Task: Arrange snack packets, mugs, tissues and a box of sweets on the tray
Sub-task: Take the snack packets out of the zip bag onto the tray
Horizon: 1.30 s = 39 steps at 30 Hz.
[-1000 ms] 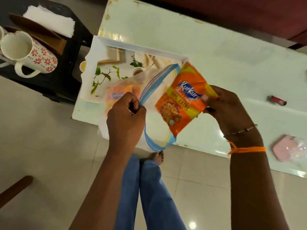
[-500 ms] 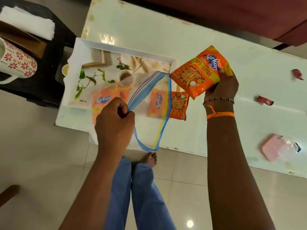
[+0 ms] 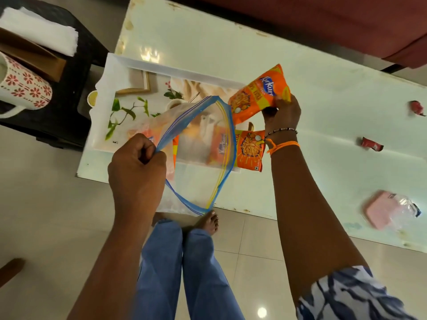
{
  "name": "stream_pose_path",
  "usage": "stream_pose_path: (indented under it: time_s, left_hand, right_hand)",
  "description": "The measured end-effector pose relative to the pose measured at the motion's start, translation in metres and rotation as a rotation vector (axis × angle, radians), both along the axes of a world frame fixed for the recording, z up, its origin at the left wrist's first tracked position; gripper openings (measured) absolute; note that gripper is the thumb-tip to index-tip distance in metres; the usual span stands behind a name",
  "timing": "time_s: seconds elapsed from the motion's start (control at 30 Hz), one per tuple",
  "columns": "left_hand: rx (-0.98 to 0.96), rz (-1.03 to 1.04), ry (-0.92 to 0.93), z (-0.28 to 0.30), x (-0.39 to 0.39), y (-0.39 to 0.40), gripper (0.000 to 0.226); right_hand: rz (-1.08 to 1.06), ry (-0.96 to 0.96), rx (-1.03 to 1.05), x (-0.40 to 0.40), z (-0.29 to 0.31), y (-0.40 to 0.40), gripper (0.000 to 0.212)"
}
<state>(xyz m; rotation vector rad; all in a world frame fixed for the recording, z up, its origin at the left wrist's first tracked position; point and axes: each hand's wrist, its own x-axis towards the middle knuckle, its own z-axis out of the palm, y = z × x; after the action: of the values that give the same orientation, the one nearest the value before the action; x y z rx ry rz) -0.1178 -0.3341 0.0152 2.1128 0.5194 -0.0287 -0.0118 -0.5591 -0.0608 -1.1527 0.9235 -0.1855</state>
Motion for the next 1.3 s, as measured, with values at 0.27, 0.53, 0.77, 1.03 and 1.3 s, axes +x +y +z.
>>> stream_pose_path:
  time_s: [0.27,0.53,0.77,1.03,1.3]
  left_hand:
    - [-0.032,-0.026,-0.001,-0.004,-0.006,0.005,0.027]
    - [-0.090,0.029,-0.042,0.009,-0.006,0.015,0.023]
    - [-0.140,0.130,-0.102,0.024,-0.019,0.037,0.032]
    - [-0.198,0.142,-0.174,0.046,-0.038,0.057,0.032]
    - [-0.111,0.238,-0.152,0.040,-0.044,0.075,0.034]
  right_hand:
    - [0.492,0.512,-0.682,-0.004,0.006,-0.013,0.043]
    - [0.789,0.028,-0.469,-0.057,0.093,0.053,0.021]
    - [1.529,0.147,-0.687,-0.064,0.056,0.154,0.037]
    - [1.765,0.352,-0.615,-0.057,0.073,0.215,0.033]
    - [1.789,0.083,-0.407,-0.069,0.076,0.250,0.055]
